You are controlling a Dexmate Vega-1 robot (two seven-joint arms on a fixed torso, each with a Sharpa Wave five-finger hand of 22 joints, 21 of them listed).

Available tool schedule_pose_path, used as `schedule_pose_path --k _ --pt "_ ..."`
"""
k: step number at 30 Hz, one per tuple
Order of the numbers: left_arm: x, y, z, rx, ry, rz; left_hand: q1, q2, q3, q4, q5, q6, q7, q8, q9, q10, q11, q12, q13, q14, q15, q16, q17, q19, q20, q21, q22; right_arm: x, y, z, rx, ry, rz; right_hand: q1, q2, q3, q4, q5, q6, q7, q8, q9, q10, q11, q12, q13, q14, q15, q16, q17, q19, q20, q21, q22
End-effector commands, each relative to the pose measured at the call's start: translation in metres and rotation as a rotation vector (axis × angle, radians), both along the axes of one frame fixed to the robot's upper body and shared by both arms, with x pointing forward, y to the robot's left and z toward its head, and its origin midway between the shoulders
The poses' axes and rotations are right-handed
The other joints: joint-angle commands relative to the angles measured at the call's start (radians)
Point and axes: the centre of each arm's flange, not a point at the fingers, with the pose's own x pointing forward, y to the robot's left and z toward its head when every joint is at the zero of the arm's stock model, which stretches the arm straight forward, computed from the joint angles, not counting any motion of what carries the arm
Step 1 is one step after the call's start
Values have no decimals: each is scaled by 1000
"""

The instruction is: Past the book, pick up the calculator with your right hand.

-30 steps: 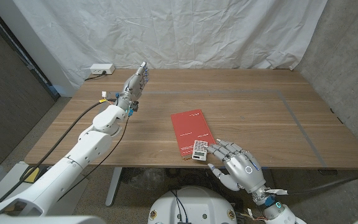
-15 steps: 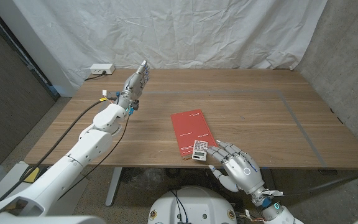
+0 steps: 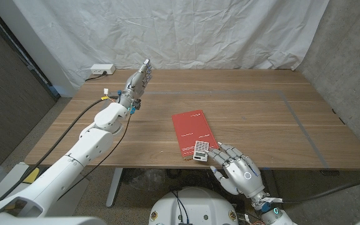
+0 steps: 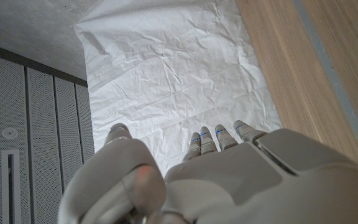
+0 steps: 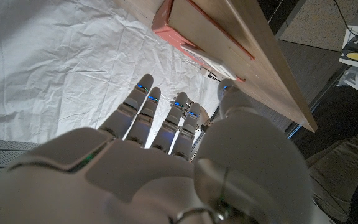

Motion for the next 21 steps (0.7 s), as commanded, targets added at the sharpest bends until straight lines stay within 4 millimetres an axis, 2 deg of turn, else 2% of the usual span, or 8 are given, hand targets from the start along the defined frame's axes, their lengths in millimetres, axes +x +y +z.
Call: schedule_pose_path --k 1,9,21 --pt "-5 -2 0 1 -11 -1 8 -1 -4 2 -5 -6 -1 -1 5 0 -4 4 4 -7 2 5 3 -10 -28 7 6 5 6 -9 -1 -28 12 13 0 9 2 10 10 1 7 2 -2 -5 1 3 -2 -136 1 2 -5 -102 0 3" --pt "-8 4 -3 -4 -12 4 8 0 -5 2 -5 -5 -1 -1 5 0 -5 4 4 -7 3 5 3 -11 -26 7 6 11 10 -10 2 -19 26 21 1 12 3 13 22 1 13 4 -1 -6 3 4 2 -138 3 2 -2 -103 0 4" --pt "-8 1 0 -2 -12 -7 9 1 -7 2 -6 -5 -1 -1 5 -1 -5 4 4 -6 3 5 3 -12 -26 7 6 29 12 -12 12 -17 51 26 2 12 7 16 39 1 20 7 1 -7 6 6 7 -139 6 4 2 -105 -1 5"
